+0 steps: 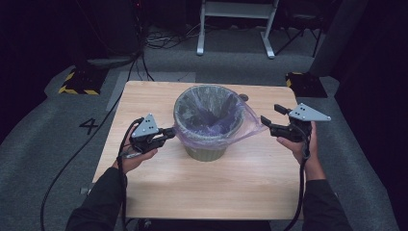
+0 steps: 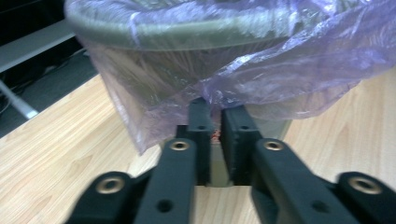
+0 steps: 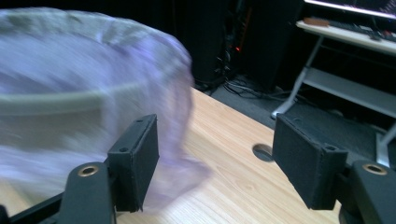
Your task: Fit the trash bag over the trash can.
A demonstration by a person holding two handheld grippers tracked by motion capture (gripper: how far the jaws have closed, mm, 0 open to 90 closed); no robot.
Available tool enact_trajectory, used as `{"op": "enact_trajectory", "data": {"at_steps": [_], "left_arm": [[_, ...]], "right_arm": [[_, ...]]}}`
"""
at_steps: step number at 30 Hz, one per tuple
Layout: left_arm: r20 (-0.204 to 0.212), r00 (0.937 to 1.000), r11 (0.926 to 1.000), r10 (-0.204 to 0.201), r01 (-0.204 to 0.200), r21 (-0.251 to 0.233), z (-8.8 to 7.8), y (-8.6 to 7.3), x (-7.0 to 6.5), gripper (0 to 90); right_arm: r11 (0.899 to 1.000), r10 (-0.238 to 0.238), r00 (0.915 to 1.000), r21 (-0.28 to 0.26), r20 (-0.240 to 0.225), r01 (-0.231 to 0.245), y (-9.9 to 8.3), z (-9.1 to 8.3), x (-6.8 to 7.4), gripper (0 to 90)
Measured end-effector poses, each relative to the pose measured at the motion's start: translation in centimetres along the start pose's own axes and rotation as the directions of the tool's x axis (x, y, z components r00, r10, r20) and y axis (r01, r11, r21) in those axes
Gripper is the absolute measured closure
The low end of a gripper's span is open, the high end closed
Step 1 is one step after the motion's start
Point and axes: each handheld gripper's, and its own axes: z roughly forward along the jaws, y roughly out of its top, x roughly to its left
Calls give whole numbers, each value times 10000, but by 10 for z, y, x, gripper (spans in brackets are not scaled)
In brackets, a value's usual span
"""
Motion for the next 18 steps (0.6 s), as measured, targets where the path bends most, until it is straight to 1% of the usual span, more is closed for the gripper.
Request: {"op": "enact_trajectory", "data": {"at_steps": [2,3,4,5,6,7,8,9,10,11,12,13,14,16,17,18], "left_arm": [[71,9999,10000,81,-81,55,0,0,-1,887],[115,9998,9998,184,-185,119,1,0,-1,896],[77,9997,9997,211,-212,127,1,0,-2,897],[131,9997,9997,200,-202,138,1,0,-2,898],[192,9995,9995,249,-252,181,1,0,-3,898],[199,9993,9993,304,-309,221,1,-1,-3,898],[161,9993,9991,324,-329,274,2,-2,-4,899],[148,9992,9988,365,-370,324,2,-2,-5,899],[181,9994,9989,307,-313,344,2,-3,-5,899],[211,9992,9988,329,-336,365,3,-4,-5,899],[235,9992,9987,310,-319,402,3,-4,-5,899],[208,9992,9985,339,-348,427,3,-4,-5,899],[197,9993,9986,316,-324,408,4,-4,-5,899],[302,9989,9986,344,-356,398,4,-4,-5,898],[352,9989,9986,320,-334,403,5,-4,-6,899],[348,9986,9979,404,-421,489,6,-4,-6,899]], "right_arm": [[9999,-167,9995,-46,-254,166,3,-2,5,326],[9991,-406,9991,67,-102,407,5,-2,8,343],[9958,-843,9958,386,369,829,6,-1,12,381],[9907,-1244,9904,632,609,1206,7,0,16,403],[9866,-1514,9864,718,640,1468,6,1,18,418],[9879,-1477,9883,544,374,1455,6,0,20,447],[9913,-1274,9918,330,-66,1275,5,-1,21,457],[9958,-914,9922,9,-847,918,5,-3,22,456],[9961,-881,9872,-141,-1326,870,4,-4,25,445],[9955,-952,9807,-203,-1708,931,4,-4,30,430],[9948,-1015,9759,-237,-1930,988,4,-4,33,410],[9945,-1046,9691,-259,-2234,1014,4,-4,38,388],[9936,-1127,9605,-277,-2543,1093,3,-3,43,386],[9904,-1376,9481,-260,-2867,1359,3,-1,53,374],[9900,-1398,9411,-274,-3079,1381,2,0,57,395],[9885,-1488,9367,-233,-3170,1491,1,2,61,463]]}}
